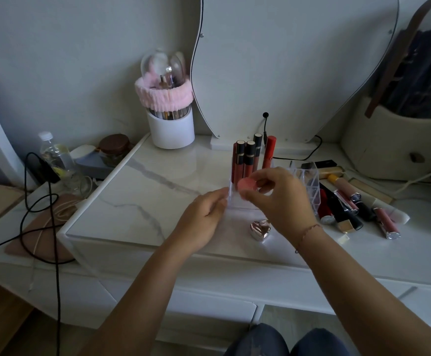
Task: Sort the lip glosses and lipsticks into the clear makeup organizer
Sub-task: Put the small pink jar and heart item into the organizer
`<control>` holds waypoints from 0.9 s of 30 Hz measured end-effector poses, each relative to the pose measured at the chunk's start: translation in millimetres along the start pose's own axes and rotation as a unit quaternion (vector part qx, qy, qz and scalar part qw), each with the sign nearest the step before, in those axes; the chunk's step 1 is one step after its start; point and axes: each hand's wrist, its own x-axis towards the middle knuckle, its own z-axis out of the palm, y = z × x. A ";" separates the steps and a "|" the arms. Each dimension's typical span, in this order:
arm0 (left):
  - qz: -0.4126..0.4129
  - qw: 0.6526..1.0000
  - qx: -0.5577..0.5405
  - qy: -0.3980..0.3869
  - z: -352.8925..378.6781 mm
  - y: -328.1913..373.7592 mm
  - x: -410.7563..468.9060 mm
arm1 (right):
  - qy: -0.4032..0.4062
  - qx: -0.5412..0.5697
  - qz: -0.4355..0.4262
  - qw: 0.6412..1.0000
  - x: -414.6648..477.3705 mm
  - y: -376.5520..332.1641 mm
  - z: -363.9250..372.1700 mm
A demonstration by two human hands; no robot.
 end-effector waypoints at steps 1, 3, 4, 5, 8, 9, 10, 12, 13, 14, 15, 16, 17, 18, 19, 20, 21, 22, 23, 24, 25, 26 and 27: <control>0.000 1.000 0.000 -0.003 0.3 -0.3 -0.1 | 0.006 0.001 0.007 1.000 3.5 0.6 1.3; -0.002 1.000 0.001 -0.008 0.7 -1.7 -0.3 | 0.008 -0.006 0.020 1.000 8.1 1.1 6.0; -0.006 1.000 0.003 -0.009 0.8 -2.4 -0.3 | 0.005 -0.016 0.026 1.000 9.5 1.4 8.6; -0.011 1.000 0.004 -0.010 0.7 -3.0 0.0 | 0.003 -0.031 0.029 0.999 11.0 1.5 11.0; -0.016 1.000 0.005 -0.011 0.8 -3.1 -0.5 | -0.012 -0.083 0.030 0.996 15.3 -0.9 15.9; -0.013 1.000 0.005 -0.010 0.9 -2.7 -0.8 | -0.019 -0.094 0.034 0.995 16.6 -2.6 17.2; -0.013 1.000 0.005 -0.010 0.9 -2.4 -0.7 | -0.023 -0.102 0.038 0.994 17.6 -4.4 18.2; -0.014 1.000 0.000 -0.009 0.9 -1.9 -0.9 | -0.025 -0.110 0.047 0.993 19.3 -6.9 19.6; -0.013 1.000 -0.002 -0.009 1.0 -1.8 -1.0 | -0.023 -0.111 0.052 0.992 19.7 -7.8 20.2; -0.012 1.000 -0.004 -0.009 1.0 -1.8 -1.1 | -0.024 -0.114 0.057 0.992 19.4 -8.3 20.8; -0.012 1.000 -0.005 -0.010 1.0 -1.6 -1.3 | -0.027 -0.122 0.061 0.990 19.1 -8.4 21.7; -0.012 1.000 -0.006 -0.012 0.9 -1.1 -1.6 | -0.031 -0.135 0.063 0.988 18.5 -8.1 22.6; -0.008 1.000 -0.006 -0.015 0.8 -0.7 -1.8 | -0.035 -0.151 0.066 0.986 18.2 -7.5 23.8; -0.002 1.000 -0.007 -0.018 0.6 0.0 -2.0 | -0.037 -0.166 0.069 0.983 17.7 -6.9 25.0; 0.006 1.000 -0.010 -0.021 0.4 0.8 -2.1 | -0.039 -0.175 0.074 0.981 17.3 -6.4 26.0; 0.012 1.000 -0.014 -0.022 0.2 1.8 -2.3 | -0.039 -0.179 0.078 0.980 17.2 -6.0 26.9; 0.015 1.000 -0.016 -0.021 0.0 2.7 -2.4 | -0.040 -0.180 0.081 0.979 17.3 -5.6 27.5; 0.017 1.000 -0.015 -0.021 -0.2 3.3 -2.5 | -0.040 -0.181 0.082 0.979 17.4 -5.2 27.9; 0.018 1.000 -0.014 -0.021 -0.2 3.6 -2.7 | -0.040 -0.183 0.082 0.979 17.5 -4.9 28.0; 0.017 1.000 -0.013 -0.021 -0.1 3.6 -2.7 | -0.040 -0.184 0.081 0.979 17.3 -4.4 27.5; 0.015 1.000 -0.014 -0.021 0.0 3.3 -2.8 | -0.040 -0.182 0.079 0.979 16.9 -3.9 26.7; 0.013 1.000 -0.014 -0.021 0.0 3.1 -2.7 | -0.039 -0.178 0.076 0.980 16.3 -3.6 25.8; 0.012 1.000 -0.012 -0.023 -0.1 2.9 -2.5 | -0.037 -0.174 0.073 0.981 15.7 -3.2 25.1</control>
